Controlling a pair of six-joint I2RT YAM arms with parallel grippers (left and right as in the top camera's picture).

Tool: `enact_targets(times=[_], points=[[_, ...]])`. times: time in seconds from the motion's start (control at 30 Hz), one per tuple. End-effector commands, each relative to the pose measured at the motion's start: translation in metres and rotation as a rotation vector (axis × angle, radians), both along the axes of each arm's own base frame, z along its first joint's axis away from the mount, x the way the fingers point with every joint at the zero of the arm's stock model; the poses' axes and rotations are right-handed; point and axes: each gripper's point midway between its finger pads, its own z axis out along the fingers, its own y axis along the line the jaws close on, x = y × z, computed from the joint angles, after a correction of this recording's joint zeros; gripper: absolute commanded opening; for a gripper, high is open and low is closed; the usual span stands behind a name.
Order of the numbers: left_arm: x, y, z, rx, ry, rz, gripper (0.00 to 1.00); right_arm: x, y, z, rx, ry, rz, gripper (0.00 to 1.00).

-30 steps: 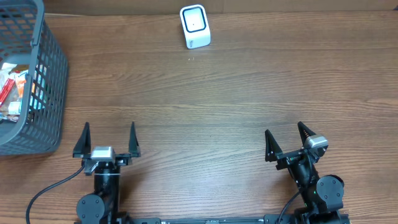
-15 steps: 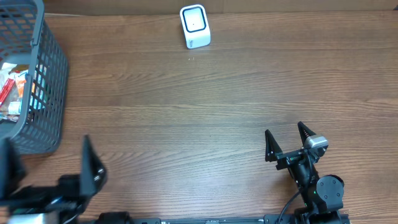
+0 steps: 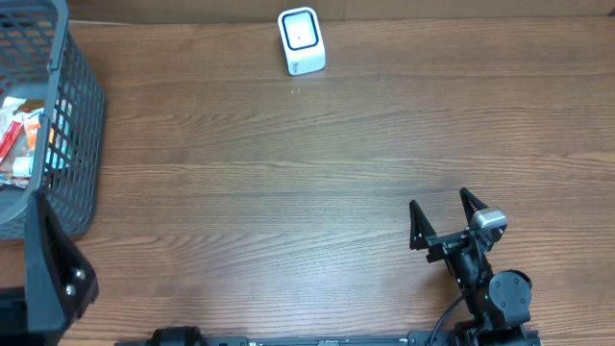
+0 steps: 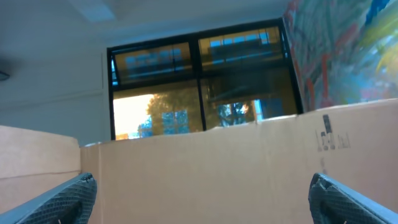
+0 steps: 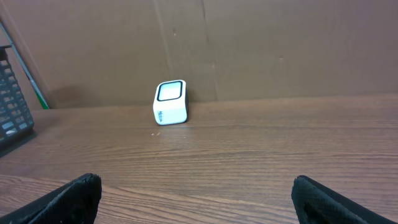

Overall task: Scan the item barcode
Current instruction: 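Raise the left gripper and move it into the grey basket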

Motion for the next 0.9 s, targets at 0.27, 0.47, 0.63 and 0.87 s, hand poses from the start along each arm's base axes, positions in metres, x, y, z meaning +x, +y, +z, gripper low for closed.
enact_targets(times=[0.27, 0.47, 0.63, 0.87], points=[[0.017, 0.006, -0.009, 0.011, 0.062, 0.048, 1.0, 0.001, -0.001, -0.003, 0.003, 0.002, -0.007, 1.0], [0.026, 0.038, -0.029, -0.083, 0.15, 0.204, 0.98, 0.001, -0.001, -0.003, 0.003, 0.002, -0.007, 1.0], [0.031, 0.08, -0.046, -0.206, 0.211, 0.438, 0.94, 0.001, -0.001, -0.003, 0.003, 0.002, -0.007, 1.0], [0.075, 0.105, -0.07, -0.237, 0.345, 0.604, 1.0, 0.001, -0.001, -0.003, 0.004, 0.002, -0.007, 1.0]])
